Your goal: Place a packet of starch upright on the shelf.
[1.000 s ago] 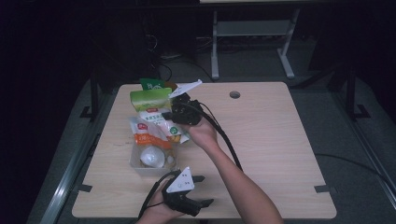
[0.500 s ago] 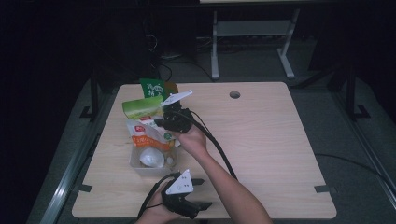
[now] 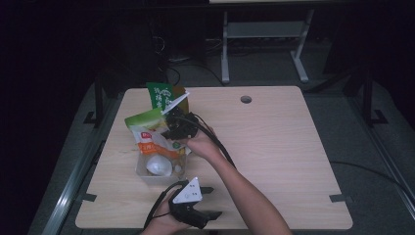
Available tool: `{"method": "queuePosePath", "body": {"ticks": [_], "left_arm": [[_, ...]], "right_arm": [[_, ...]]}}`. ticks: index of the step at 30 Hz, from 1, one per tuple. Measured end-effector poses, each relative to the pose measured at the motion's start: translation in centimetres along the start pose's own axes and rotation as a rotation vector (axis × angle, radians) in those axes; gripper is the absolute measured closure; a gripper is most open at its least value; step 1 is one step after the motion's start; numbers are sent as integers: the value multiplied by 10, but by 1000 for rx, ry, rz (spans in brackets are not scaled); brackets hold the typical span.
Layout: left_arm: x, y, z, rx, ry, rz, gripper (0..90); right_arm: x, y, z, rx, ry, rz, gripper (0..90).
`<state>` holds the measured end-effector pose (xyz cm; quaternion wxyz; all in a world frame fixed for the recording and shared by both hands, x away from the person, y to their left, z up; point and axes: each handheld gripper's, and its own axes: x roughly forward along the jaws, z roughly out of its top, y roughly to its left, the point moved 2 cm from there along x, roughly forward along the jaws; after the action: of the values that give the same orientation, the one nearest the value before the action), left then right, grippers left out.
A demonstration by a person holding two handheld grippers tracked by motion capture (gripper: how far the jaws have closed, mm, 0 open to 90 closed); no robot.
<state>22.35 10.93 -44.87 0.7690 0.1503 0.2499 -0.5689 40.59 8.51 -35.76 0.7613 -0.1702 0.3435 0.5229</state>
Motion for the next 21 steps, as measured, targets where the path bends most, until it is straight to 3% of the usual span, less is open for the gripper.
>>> {"method": "queuePosePath", "body": {"ticks": [5,10,15,18,19,21], "left_arm": [[-1,0,0,-6,-5,3,249],[0,0,1,9,-3,2,249],[-4,-2,2,4,-9,4,251],[-4,-1,2,1,-15,4,251],[-4,-1,2,1,-15,4,250],[-4,-2,3,5,-16,2,251]], "right_arm": [[9,-4,5,-28,88,3,760],[11,-3,3,-36,81,-11,847],[8,-3,1,6,32,-11,879],[-3,0,-1,86,-70,-28,887],[-3,0,-1,86,-70,-28,887],[-8,1,1,158,-127,-17,887]]}}
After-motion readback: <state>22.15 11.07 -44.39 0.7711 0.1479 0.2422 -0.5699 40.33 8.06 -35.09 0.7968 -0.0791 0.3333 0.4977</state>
